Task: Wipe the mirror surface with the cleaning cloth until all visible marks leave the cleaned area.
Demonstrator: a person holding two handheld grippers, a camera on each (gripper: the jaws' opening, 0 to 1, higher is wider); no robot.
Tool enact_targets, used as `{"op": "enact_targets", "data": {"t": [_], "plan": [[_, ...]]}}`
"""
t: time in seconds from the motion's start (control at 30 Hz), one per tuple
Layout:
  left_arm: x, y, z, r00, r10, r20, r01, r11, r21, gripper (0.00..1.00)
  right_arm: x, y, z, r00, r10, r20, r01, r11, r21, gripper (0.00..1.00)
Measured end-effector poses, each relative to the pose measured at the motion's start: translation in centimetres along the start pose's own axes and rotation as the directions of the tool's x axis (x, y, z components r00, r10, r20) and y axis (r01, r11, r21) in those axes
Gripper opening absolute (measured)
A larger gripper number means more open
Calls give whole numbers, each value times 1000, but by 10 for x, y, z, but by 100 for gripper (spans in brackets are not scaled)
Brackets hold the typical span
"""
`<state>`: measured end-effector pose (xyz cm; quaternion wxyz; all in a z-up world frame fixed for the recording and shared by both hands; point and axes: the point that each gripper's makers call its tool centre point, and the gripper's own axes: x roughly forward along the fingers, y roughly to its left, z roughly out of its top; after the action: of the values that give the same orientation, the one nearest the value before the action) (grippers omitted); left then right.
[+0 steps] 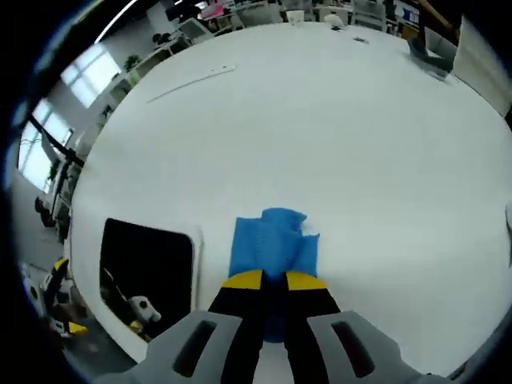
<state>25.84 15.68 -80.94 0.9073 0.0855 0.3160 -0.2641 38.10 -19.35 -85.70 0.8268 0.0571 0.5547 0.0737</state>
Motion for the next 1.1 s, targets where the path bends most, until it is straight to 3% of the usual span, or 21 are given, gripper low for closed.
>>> {"op": "enact_targets", "data": {"t": [0.2,0.3,0.53,0.8,1.1], "plan": [[0,-1,1,1000,-3,6,3,1000,-1,99,-11,-1,4,1000,19,-7,-19,999,44,3],[-2,-3,9,999,-16,47,18,999,-30,99,-12,1,10,999,40,0,-40,997,66,3],[-1,-3,6,1000,-14,29,14,1000,-18,99,-22,8,9,999,46,6,-46,993,113,3],[-1,-1,5,1000,-5,27,5,1000,-9,99,-20,25,16,998,67,11,-68,993,95,3],[-2,-1,6,999,-5,31,5,1000,-5,99,-18,45,9,996,85,-6,-85,994,74,3]]}}
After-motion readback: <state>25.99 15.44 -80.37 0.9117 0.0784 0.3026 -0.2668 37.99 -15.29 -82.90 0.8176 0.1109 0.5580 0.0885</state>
